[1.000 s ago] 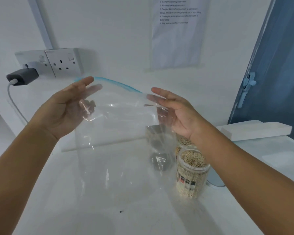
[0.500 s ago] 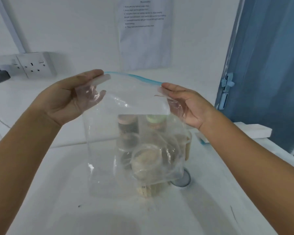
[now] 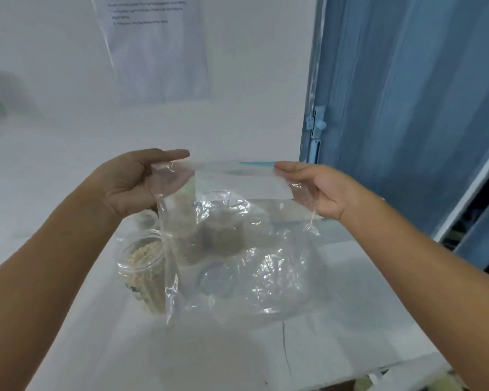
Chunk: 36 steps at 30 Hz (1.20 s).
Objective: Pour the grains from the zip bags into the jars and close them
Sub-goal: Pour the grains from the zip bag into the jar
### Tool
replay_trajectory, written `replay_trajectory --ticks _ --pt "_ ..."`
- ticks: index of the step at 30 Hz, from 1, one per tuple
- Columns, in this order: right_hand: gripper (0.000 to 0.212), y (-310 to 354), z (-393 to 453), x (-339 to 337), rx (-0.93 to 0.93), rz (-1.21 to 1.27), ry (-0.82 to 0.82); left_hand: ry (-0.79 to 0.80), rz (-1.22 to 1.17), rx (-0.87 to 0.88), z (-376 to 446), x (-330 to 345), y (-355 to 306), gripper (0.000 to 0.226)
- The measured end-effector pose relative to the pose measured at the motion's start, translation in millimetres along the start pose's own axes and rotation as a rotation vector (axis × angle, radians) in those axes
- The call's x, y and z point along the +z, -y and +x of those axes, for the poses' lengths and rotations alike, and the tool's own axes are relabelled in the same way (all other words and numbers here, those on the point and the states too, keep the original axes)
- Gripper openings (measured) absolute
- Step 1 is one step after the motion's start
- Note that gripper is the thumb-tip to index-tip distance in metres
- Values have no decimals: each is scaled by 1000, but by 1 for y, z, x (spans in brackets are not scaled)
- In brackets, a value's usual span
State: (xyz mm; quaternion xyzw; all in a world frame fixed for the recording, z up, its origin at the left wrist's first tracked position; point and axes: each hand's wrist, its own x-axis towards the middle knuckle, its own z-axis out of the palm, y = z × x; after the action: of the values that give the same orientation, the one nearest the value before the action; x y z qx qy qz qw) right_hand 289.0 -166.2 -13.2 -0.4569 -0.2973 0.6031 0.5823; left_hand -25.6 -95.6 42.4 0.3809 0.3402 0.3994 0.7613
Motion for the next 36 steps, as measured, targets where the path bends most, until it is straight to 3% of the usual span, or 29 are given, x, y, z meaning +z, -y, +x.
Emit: replay_trajectory --ticks 2,6,8,11,12,17,24,29,32,34,36 --pt "28 -2 -1 -17 22 -6 -42 25 16 -59 14 7 12 109" --pt "35 -2 -1 -54 52 -64 -107 80 -36 -128 40 19 38 116" --pt "40 4 -6 -70 63 -51 -123 102 -98 -156 50 30 51 96" --pt "41 15 -13 -95 69 -44 -169 39 -135 -215 63 54 70 17" --pt "38 19 -14 -104 73 -51 -194 11 -166 -240 70 61 77 9" --pt "35 37 -4 -152 135 -126 -248 16 -389 -399 110 85 119 20" --pt "30 -24 21 -225 316 -278 -327 -29 363 -428 141 75 209 49" --pt "25 -37 31 -246 295 -295 -319 -30 833 -401 157 72 231 48" --pt "22 -36 41 -257 280 -319 -322 -53 1232 -242 173 78 232 44" --pt "22 -39 47 -265 290 -334 -319 -75 1596 -45 186 88 233 45" --pt "22 -42 48 -269 306 -321 -312 -89 1778 184 199 104 240 48"
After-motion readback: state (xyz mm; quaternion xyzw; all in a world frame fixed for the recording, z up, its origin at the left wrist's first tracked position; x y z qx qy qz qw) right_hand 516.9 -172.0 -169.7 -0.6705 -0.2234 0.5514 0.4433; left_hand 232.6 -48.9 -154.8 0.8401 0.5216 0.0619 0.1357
